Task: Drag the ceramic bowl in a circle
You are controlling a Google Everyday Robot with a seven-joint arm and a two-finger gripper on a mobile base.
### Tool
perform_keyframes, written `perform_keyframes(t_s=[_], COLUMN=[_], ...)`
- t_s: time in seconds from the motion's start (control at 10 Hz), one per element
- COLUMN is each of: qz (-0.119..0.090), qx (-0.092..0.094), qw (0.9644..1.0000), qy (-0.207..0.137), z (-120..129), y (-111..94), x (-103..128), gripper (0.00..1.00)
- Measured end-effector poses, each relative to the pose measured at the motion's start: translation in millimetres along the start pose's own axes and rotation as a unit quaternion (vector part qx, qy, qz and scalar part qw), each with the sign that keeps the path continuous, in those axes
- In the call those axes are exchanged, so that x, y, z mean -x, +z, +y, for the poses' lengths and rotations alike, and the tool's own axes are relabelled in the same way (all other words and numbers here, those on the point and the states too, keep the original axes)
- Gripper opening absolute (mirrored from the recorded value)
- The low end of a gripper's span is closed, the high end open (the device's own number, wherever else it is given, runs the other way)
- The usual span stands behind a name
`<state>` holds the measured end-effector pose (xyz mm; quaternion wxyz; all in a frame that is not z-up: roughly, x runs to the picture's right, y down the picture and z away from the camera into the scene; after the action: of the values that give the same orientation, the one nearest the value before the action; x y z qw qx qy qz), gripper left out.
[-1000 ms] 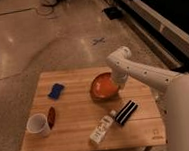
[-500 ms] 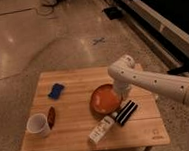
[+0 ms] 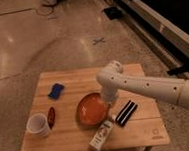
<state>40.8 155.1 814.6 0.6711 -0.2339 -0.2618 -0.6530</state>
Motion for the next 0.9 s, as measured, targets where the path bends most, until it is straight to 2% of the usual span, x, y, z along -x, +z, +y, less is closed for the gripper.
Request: perform_keyframes(t_s=[0.2, 0.4, 0.8, 0.9], qz=[0.006, 0.025, 0.074, 0.088], qx=[-0.015, -0.025, -0.025, -0.024], qw=[0.9996, 0.999, 0.9968, 0.9948], qy=[-0.021, -0.026, 0.017, 0.044], z=[-33, -58, -62, -58], y=[3, 0, -9, -10], x=[-8, -31, -93, -113], gripper=[0.0, 0.0, 0.0, 0.09])
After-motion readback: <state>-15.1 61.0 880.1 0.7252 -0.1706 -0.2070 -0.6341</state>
